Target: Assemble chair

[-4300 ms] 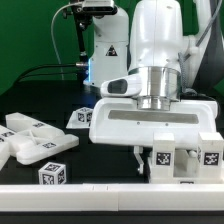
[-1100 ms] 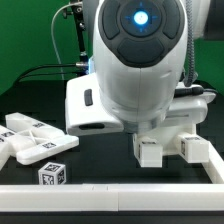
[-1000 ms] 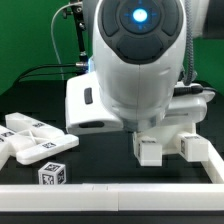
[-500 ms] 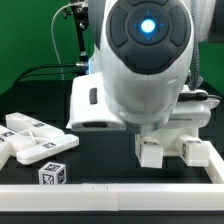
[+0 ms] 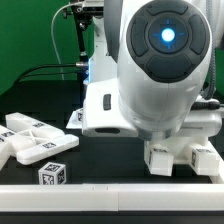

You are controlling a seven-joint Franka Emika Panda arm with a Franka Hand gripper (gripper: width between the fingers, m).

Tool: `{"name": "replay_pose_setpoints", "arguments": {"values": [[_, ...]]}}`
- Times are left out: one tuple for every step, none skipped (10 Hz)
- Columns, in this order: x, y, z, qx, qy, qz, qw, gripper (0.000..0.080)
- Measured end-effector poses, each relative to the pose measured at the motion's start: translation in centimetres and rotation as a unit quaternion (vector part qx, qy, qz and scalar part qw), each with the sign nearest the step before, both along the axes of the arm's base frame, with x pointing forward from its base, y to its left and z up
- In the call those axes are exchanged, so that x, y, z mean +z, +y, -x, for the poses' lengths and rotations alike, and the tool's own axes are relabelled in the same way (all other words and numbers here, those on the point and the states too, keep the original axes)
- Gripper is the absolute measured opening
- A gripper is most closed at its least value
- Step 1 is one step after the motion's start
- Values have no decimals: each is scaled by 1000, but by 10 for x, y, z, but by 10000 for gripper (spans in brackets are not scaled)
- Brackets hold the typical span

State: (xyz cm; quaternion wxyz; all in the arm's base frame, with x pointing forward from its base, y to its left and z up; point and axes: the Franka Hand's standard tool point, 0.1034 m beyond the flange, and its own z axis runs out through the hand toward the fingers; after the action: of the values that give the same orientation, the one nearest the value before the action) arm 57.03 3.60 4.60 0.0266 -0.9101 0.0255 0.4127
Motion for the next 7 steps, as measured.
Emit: {"name": "replay_pose_setpoints", "arguments": {"values": [[-7,0,-4,2,-15,1,1000,31],[-7,-1,-4,1,-20,2,1000,31],[-7,-2,-4,0,-19,3,1000,33],[-8,-2,-4,0,-19,3,1000,33],[-8,-3,-4,-1,-19,3,1000,249],[-8,-3,-4,-1,-19,3,1000,249],[-7,-4,-5,-2,-22,3,1000,383]]}}
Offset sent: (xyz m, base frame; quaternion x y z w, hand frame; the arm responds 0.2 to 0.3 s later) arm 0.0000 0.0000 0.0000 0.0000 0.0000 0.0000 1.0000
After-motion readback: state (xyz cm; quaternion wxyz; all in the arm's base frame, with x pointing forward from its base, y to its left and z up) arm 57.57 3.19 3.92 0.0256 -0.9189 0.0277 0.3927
